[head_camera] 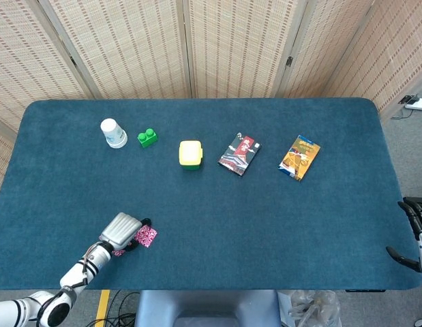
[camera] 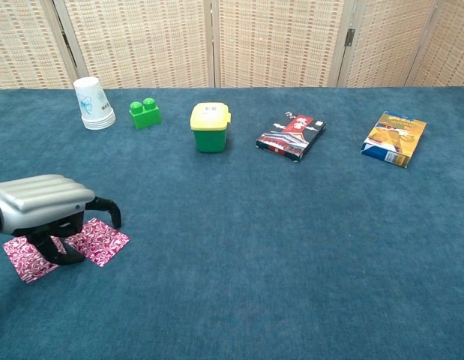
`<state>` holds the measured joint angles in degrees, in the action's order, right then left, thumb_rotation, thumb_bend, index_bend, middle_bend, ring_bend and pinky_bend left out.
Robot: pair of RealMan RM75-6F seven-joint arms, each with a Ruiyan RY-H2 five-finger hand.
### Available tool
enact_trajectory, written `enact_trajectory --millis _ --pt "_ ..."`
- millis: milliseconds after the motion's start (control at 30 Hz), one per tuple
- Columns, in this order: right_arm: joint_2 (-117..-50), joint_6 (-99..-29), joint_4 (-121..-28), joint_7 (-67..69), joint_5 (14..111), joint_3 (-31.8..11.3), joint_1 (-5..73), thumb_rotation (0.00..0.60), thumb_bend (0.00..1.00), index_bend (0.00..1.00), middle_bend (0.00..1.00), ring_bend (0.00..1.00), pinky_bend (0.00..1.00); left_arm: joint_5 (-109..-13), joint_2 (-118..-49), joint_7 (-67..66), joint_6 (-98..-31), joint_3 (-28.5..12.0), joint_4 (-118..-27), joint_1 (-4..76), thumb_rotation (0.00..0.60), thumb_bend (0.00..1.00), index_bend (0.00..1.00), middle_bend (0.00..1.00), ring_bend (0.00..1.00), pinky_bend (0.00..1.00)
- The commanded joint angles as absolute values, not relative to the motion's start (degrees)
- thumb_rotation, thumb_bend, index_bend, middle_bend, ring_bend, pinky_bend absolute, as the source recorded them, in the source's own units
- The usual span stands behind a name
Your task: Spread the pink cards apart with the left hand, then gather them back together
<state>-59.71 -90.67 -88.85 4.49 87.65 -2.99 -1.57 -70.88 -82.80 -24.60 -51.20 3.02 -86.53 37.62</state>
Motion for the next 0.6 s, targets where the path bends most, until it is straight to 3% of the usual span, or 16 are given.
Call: enact_trajectory --millis 33,600 --pt "-59.69 -90.63 -88.84 4.5 87.6 -3.02 -1.55 0.6 0.18 0.11 0.15 0.13 0.19 -70.99 -83.02 -24.49 -51.21 2.91 -86.28 37.55 0.6 0.32 0.3 1.0 0.94 1.0" --pt "-59.61 -90.8 -88.81 4.65 87.76 -3.09 -1.56 0.6 0.18 0.11 0.15 0.13 0.19 -73.55 -83.31 -23.02 -51.79 2.74 -85.66 36.99 0.6 0.32 0.39 1.0 0.95 1.0"
